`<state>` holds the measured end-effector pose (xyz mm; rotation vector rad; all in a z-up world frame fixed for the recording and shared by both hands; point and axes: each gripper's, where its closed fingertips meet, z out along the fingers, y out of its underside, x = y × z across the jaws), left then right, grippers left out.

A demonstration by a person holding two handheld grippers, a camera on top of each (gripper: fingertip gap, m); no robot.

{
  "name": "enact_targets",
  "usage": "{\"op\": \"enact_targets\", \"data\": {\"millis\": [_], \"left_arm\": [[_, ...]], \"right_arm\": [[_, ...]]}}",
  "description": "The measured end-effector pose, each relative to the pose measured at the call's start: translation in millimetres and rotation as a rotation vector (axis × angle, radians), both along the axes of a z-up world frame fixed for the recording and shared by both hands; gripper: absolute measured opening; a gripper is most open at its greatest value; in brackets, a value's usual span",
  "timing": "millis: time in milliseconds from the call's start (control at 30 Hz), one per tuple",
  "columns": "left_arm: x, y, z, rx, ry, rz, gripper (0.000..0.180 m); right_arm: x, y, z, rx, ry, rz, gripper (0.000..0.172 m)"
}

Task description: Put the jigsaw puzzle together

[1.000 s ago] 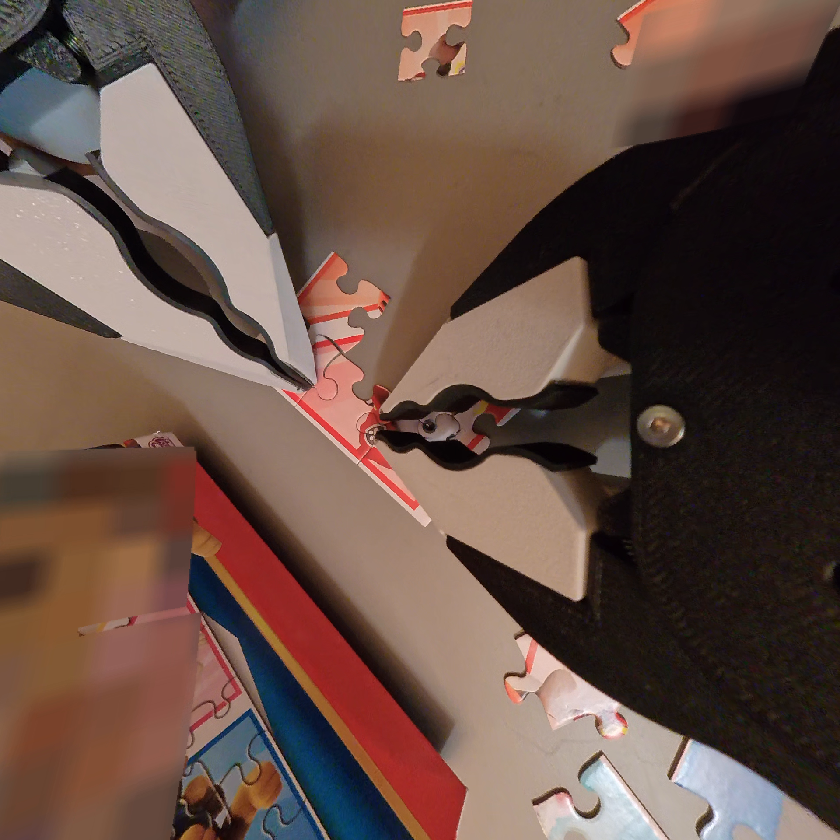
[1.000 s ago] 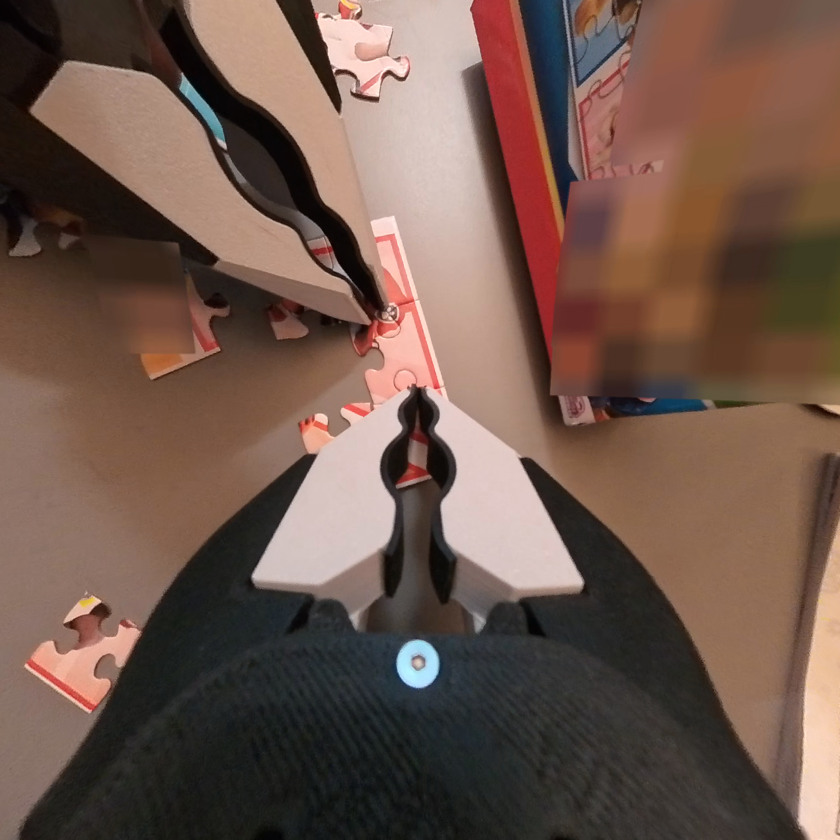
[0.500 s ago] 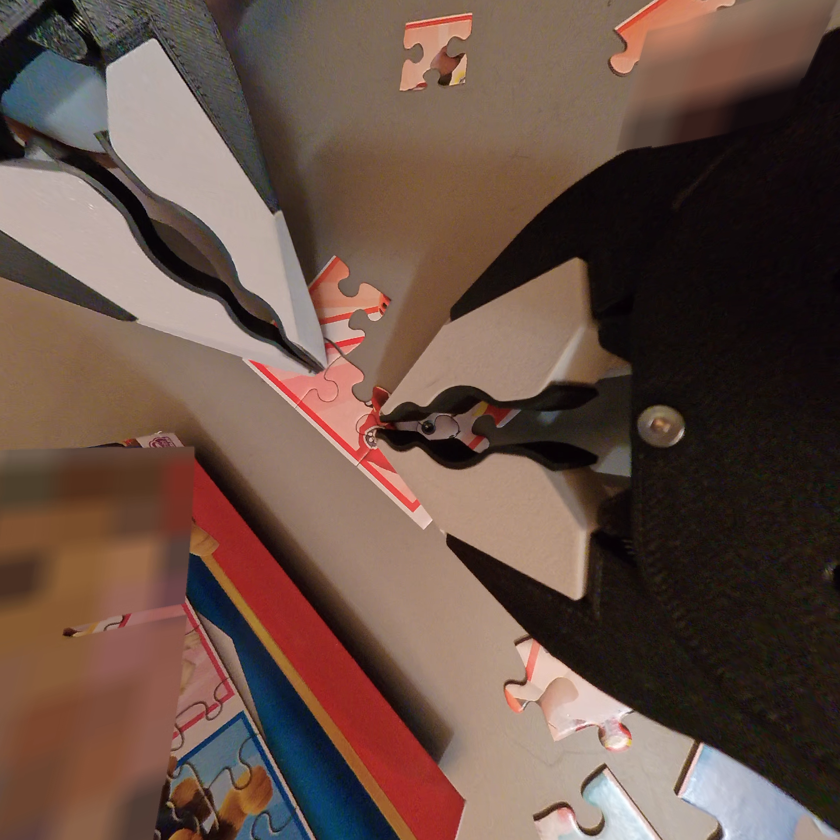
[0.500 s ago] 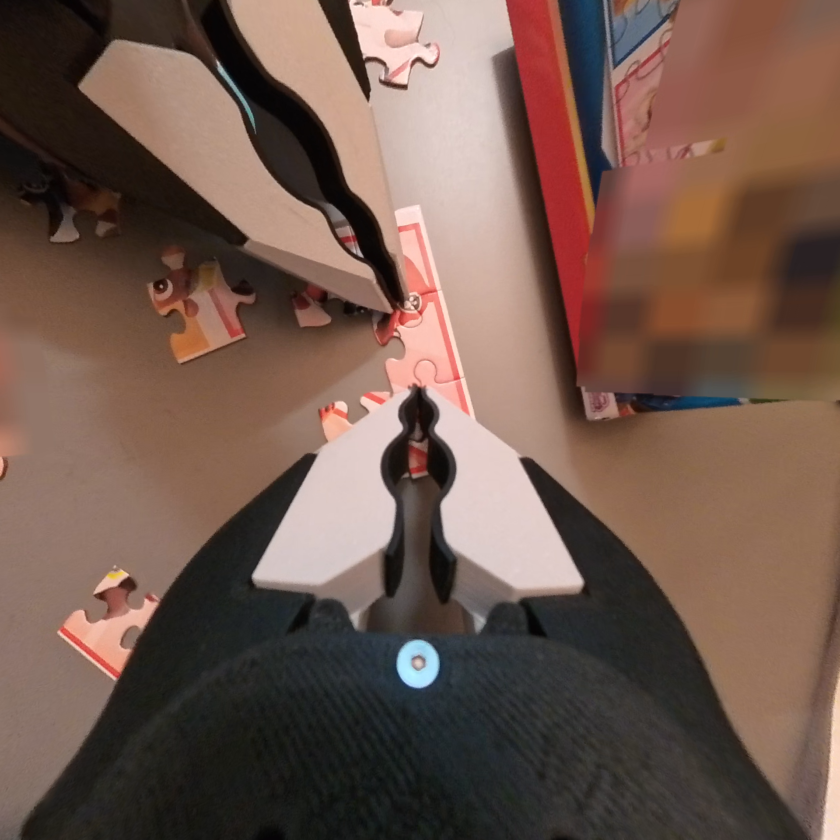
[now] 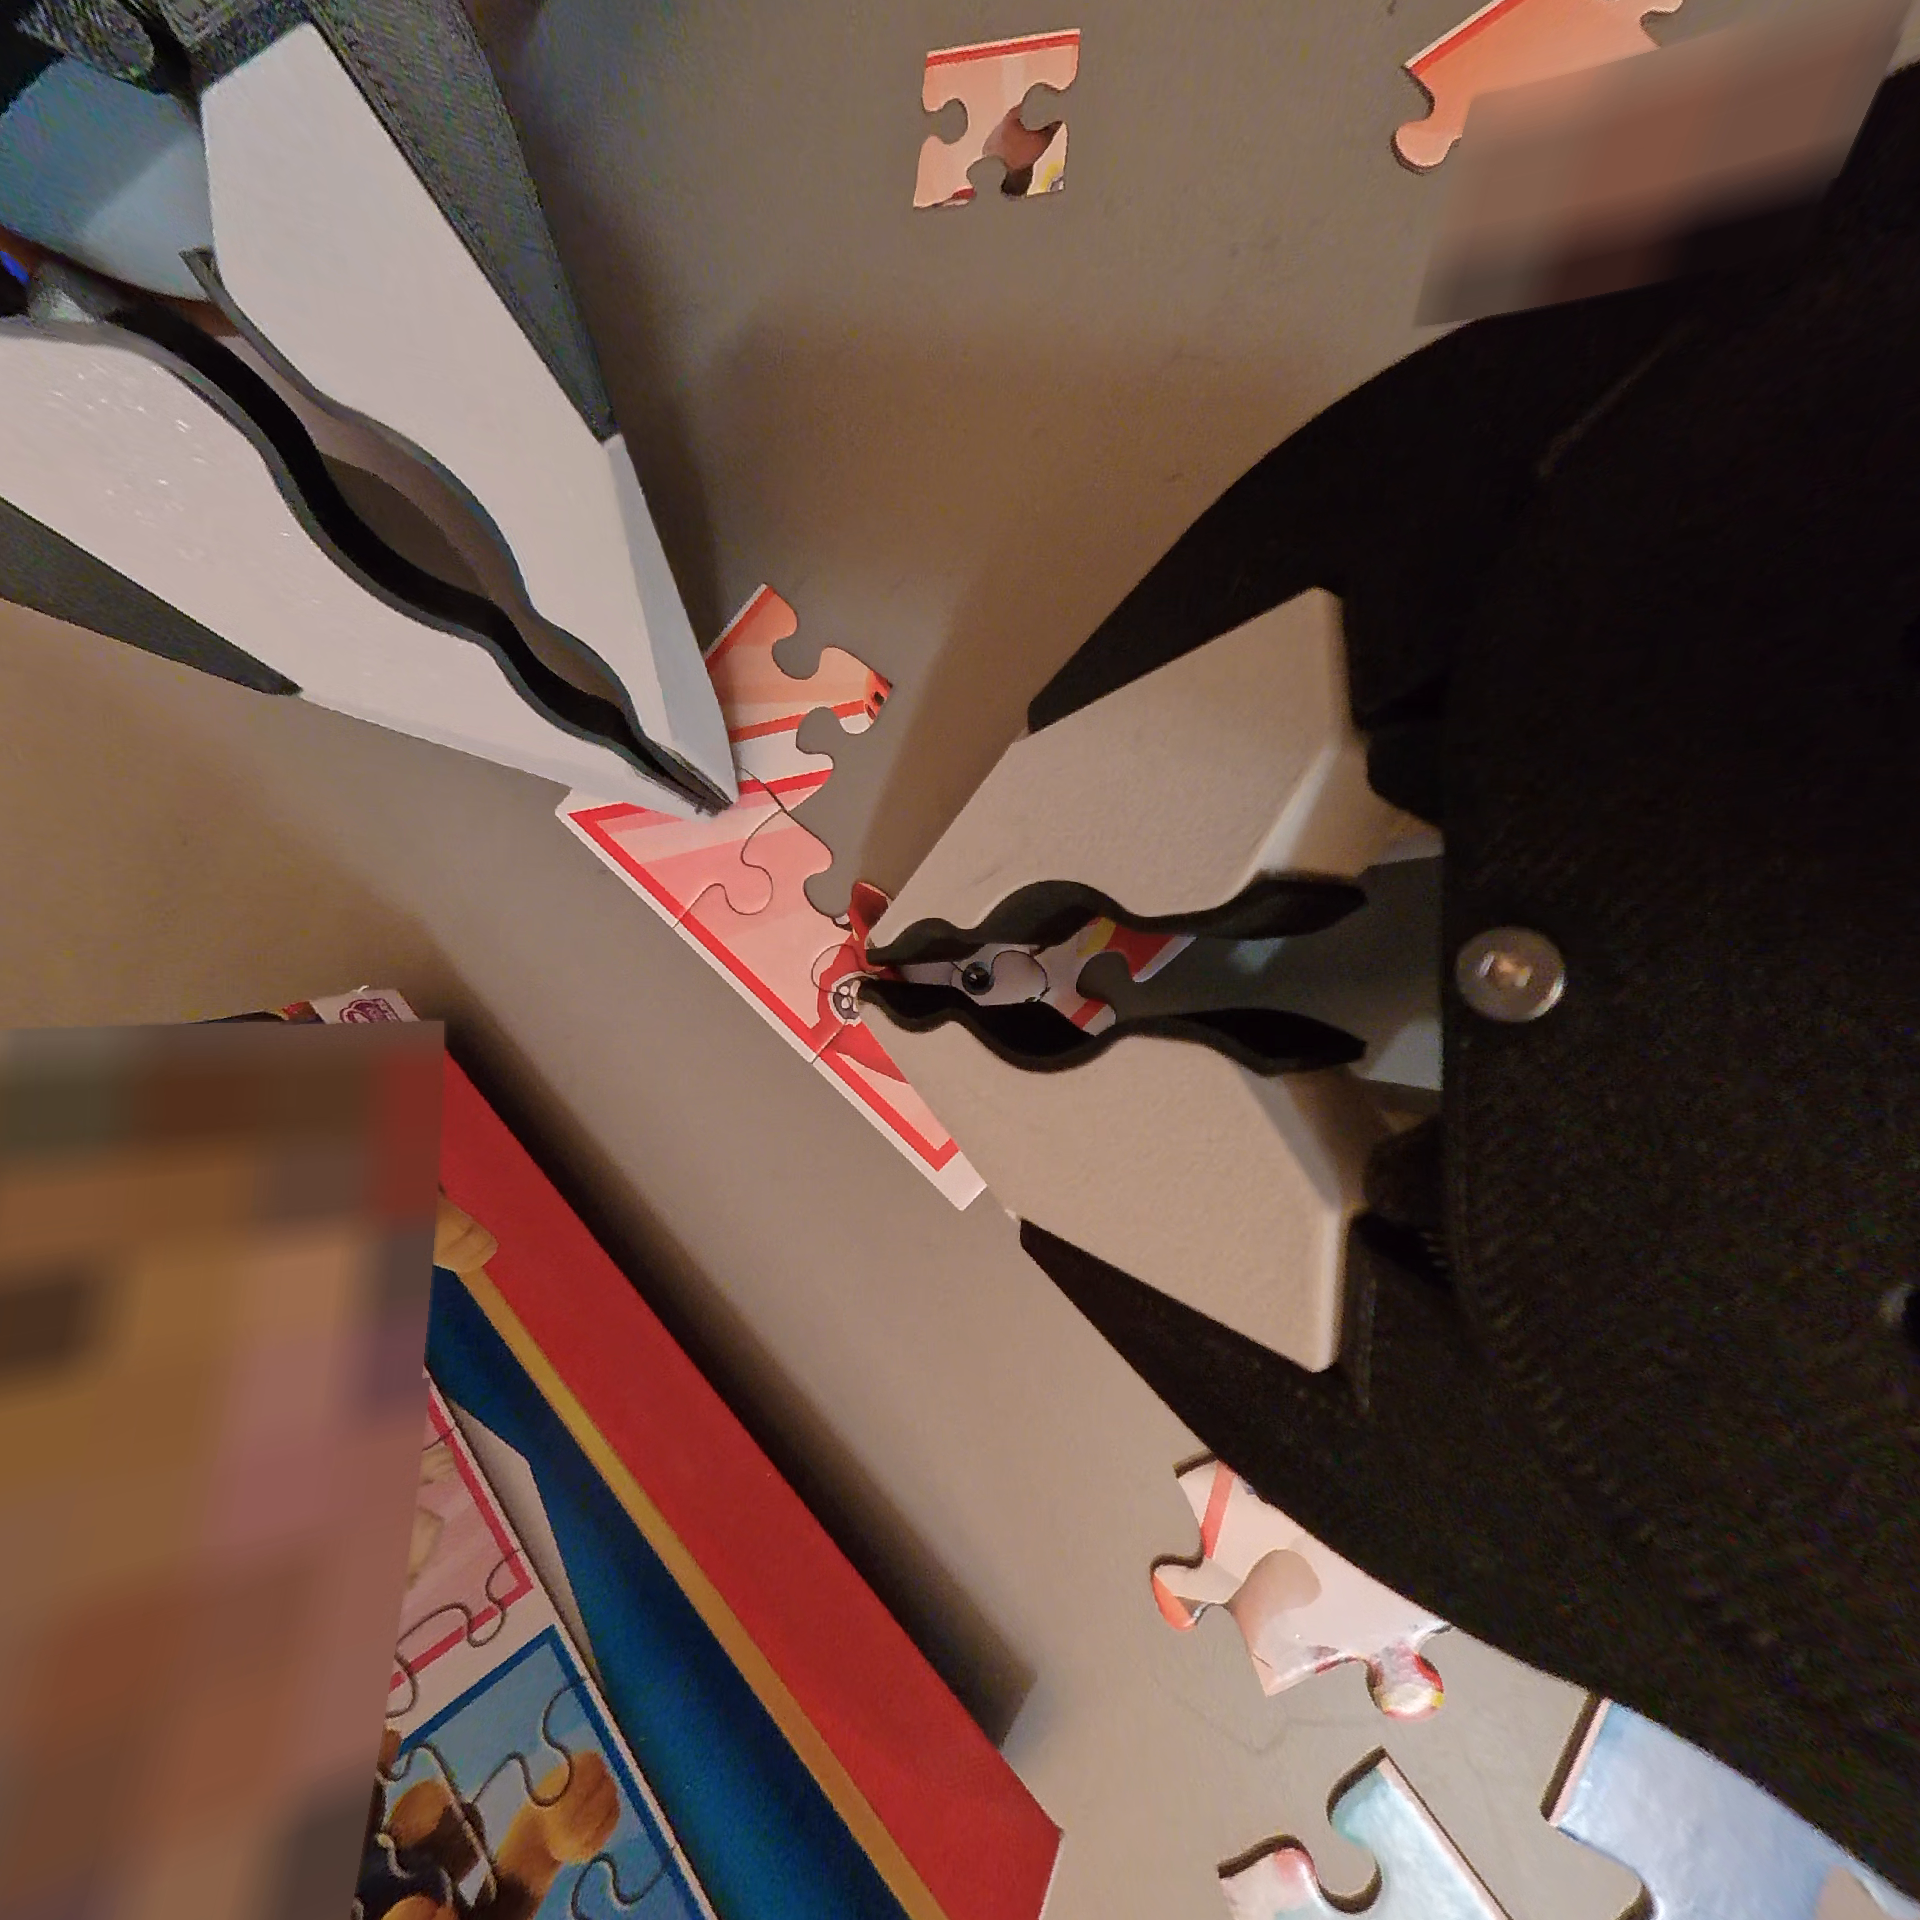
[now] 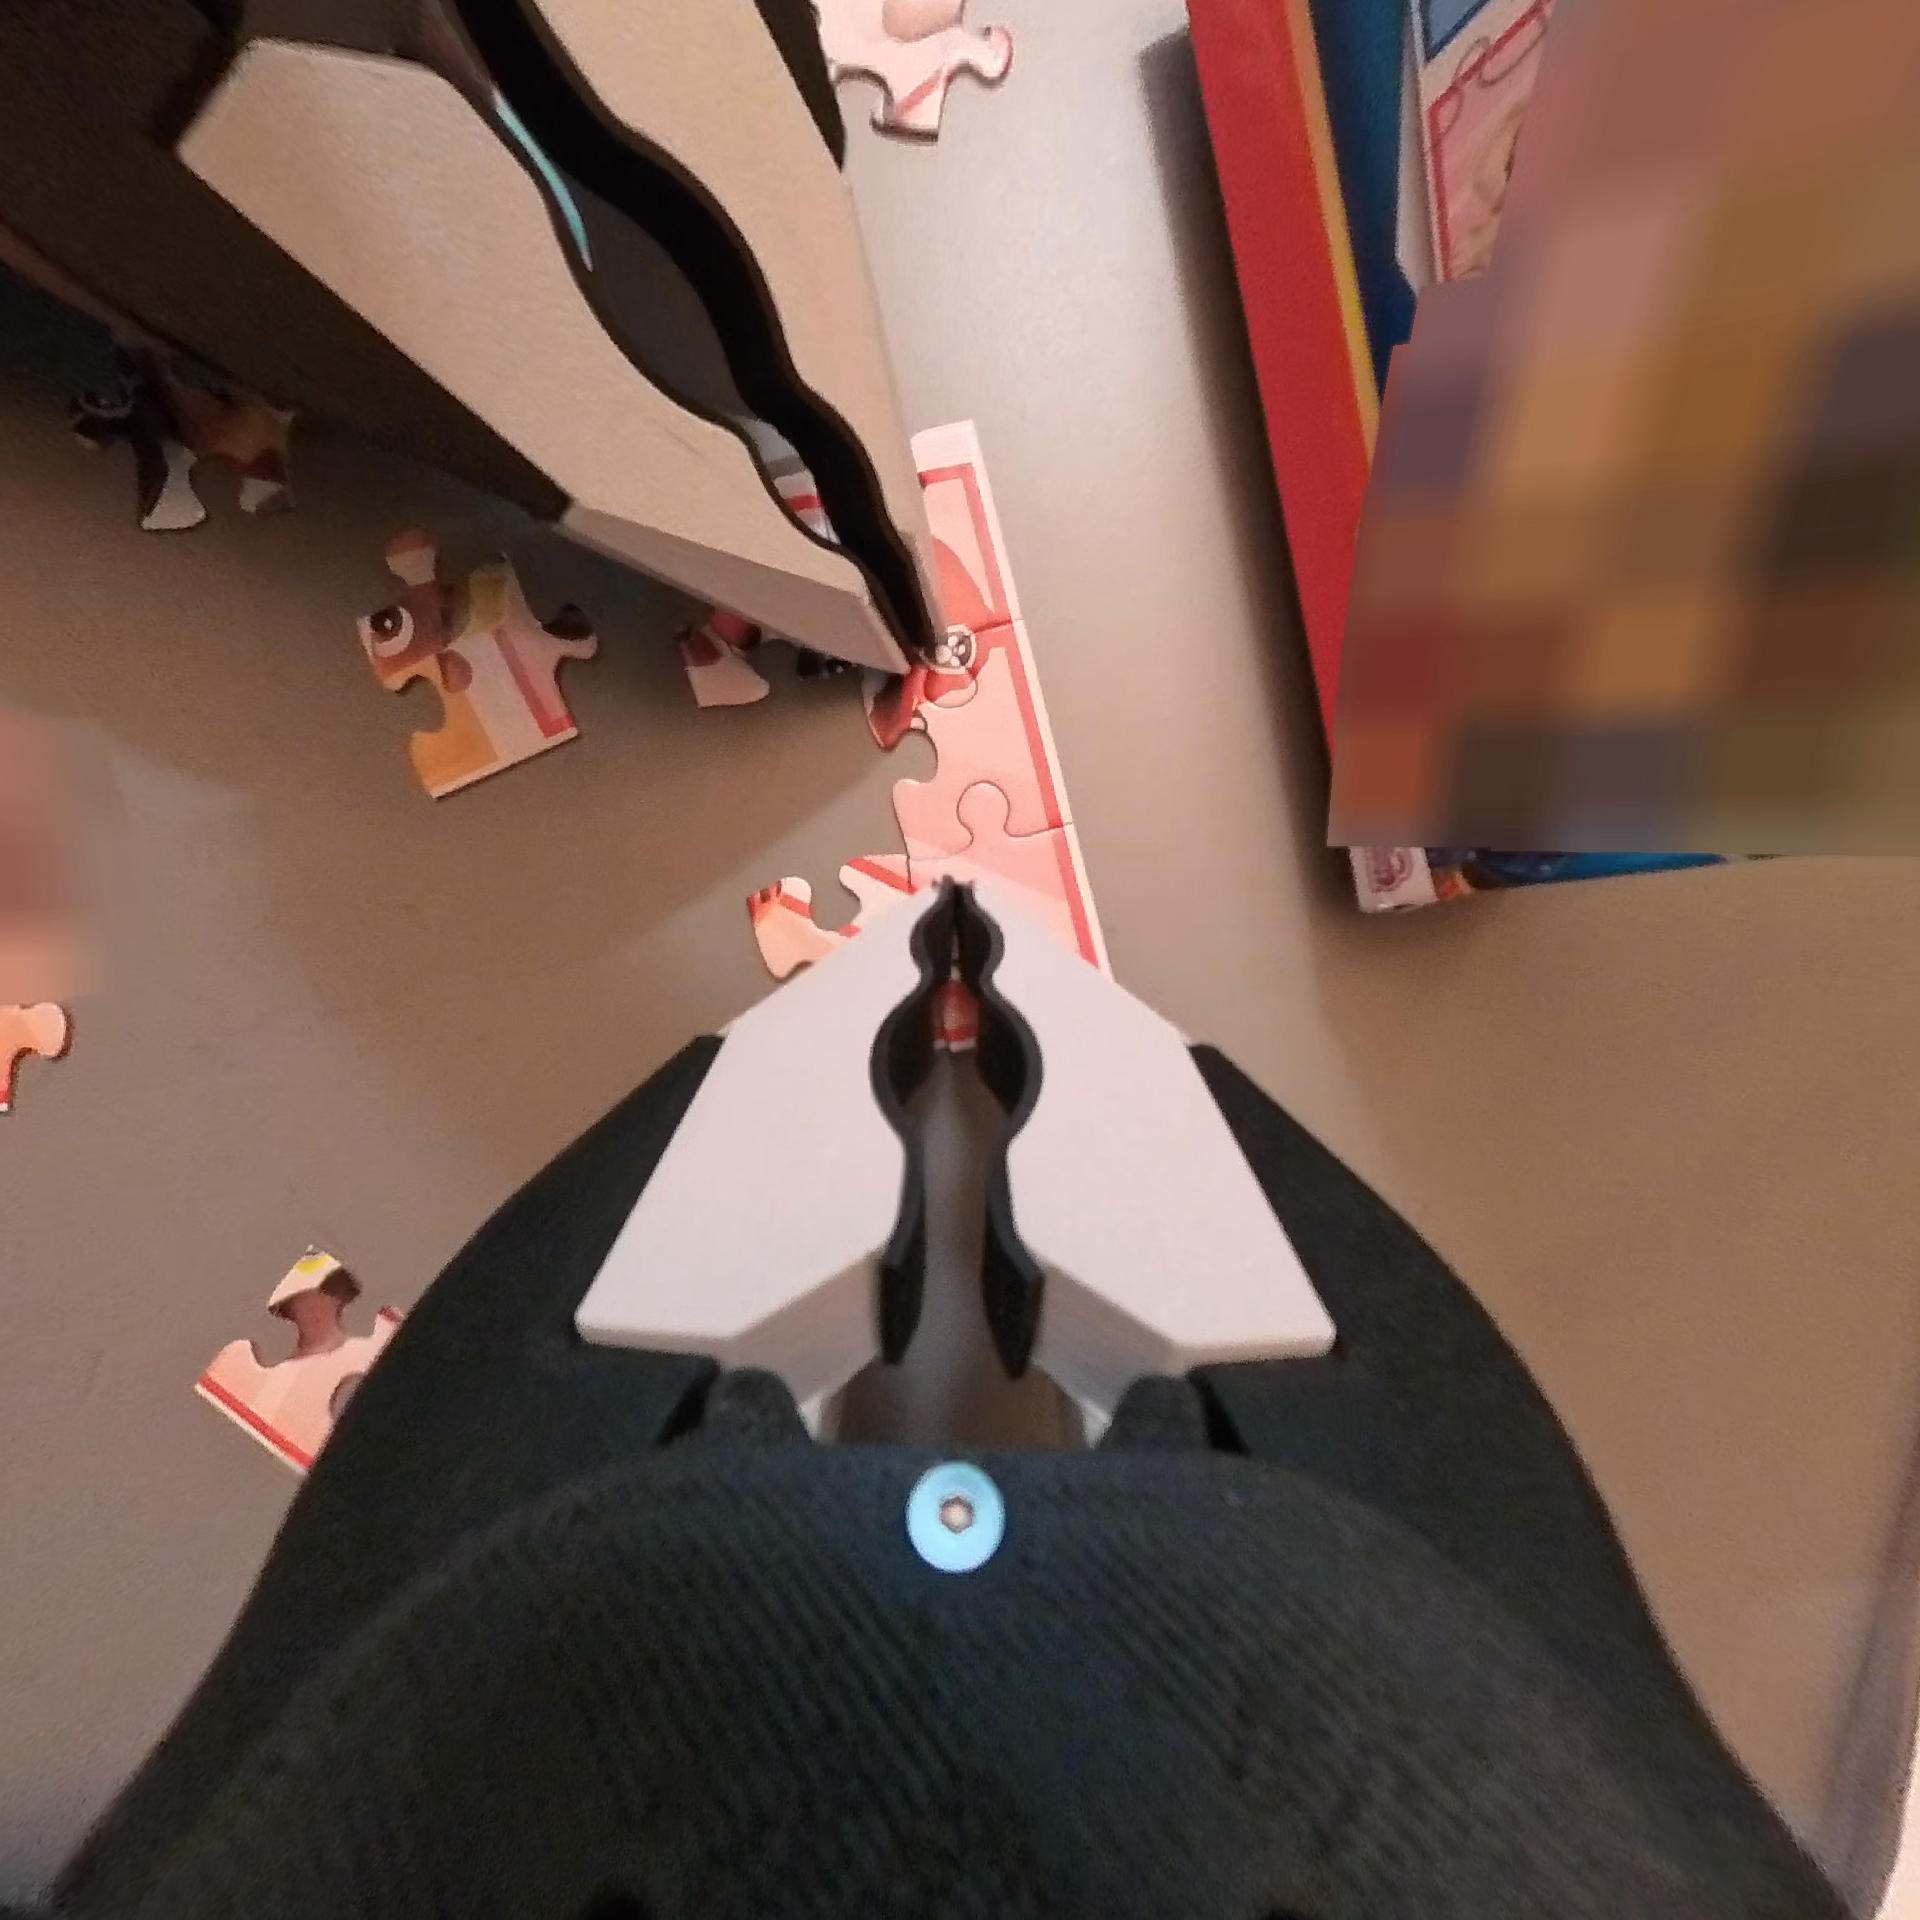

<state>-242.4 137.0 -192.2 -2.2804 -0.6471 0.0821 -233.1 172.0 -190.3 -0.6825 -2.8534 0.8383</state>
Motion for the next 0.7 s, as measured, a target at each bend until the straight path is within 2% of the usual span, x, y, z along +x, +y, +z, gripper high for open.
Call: {"op": "enact_targets", "data": {"millis": [200, 300, 433, 700], "left_arm": [[0, 0, 0, 0.0, 0.002, 0.002, 0.0], [0, -1, 0, -0.002, 0.005, 0.002, 0.001], [0, -1, 0, -0.004, 0.008, 0.001, 0.001], [-1, -1, 0, -0.001, 0.004, 0.004, 0.001]], "right_arm": [[-1, 0, 0, 0.003, -0.008, -0.014, 0.0], [-10, 8, 6, 0.034, 0.057, -0.045, 0.0], [-15, 24, 4, 0.069, 0.043, -0.11, 0.0], [-5, 21, -1, 0.068, 0.005, -0.074, 0.0]]}}
